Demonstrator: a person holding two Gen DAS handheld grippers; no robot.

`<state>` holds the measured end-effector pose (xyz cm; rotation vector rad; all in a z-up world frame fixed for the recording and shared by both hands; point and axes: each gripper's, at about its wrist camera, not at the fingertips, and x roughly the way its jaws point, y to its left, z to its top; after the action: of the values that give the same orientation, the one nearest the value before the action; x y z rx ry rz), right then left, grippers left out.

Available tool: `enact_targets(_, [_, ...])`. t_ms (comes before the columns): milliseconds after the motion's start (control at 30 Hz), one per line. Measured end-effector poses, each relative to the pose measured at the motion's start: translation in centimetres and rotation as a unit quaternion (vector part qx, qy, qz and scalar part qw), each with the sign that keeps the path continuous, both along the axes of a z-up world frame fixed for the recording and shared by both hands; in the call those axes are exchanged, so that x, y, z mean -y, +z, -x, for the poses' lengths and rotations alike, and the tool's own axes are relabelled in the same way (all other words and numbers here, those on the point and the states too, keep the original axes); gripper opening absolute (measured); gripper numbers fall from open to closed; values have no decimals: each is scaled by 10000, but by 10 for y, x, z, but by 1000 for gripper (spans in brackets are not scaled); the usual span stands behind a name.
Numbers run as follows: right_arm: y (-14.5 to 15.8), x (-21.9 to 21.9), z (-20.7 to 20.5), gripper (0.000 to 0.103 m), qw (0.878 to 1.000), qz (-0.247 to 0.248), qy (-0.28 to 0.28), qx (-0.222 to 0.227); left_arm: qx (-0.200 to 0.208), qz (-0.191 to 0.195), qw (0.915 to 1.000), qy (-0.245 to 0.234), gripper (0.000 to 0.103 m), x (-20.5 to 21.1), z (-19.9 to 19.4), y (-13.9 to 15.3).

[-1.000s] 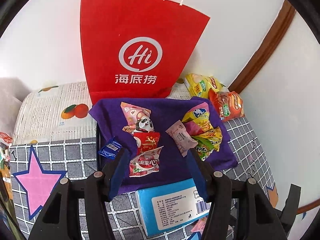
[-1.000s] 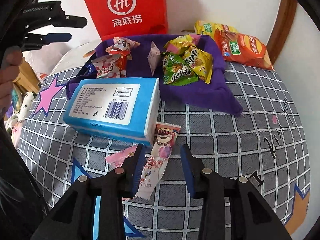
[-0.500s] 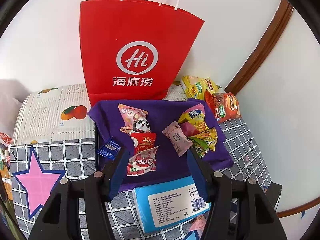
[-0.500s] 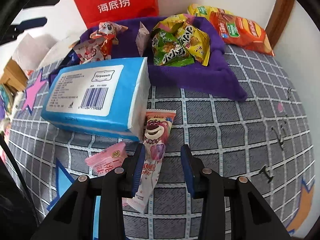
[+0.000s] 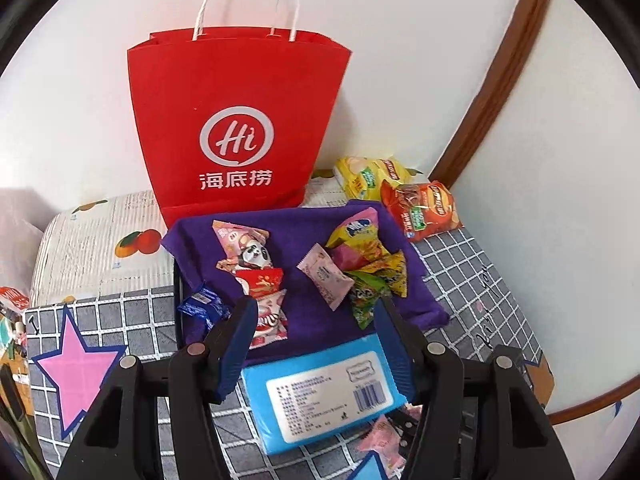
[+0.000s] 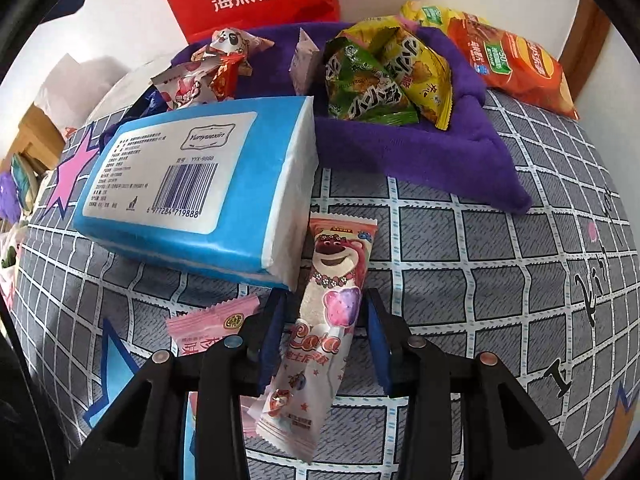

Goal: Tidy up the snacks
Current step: 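Grasp the pink ice-cream candy with the right tool while the left grasps a pink packet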

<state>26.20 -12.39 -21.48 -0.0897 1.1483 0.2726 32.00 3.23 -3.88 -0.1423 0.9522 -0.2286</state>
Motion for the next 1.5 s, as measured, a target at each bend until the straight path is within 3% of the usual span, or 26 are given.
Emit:
enact_targets(33, [0, 0, 1, 23, 10000, -25, 20, 3, -20, -11, 10000, -8, 58, 2, 2, 1])
enact_targets(67, [1, 0, 3, 20, 10000, -17, 38, 19, -43, -45, 10000, -44, 58, 5, 6, 2])
enact_targets(167, [7, 6, 10, 20, 9997, 46, -105, 204, -10, -140, 9999, -90, 58, 9, 18, 7])
enact_targets(333, [26, 39, 24, 20, 9964, -484, -575, 397, 45, -262, 9996, -92, 58, 17, 41, 14])
enact_targets(567, [44, 82, 51, 20, 9887, -761, -1123, 644, 29, -465, 9987, -226, 58, 41, 77, 5])
enact_targets(967, [54, 107, 100, 20, 9866, -645, -1126, 992, -635, -460, 9961, -407, 58, 86, 124, -70])
enact_targets(1300, [46, 114, 119, 20, 9881, -653, -964, 1002, -1298, -111, 9914, -104, 58, 100, 118, -136])
enact_targets(1500, [34, 117, 124, 20, 9893, -651, -898, 949, -1380, -81, 9904, 18, 58, 113, 107, -160])
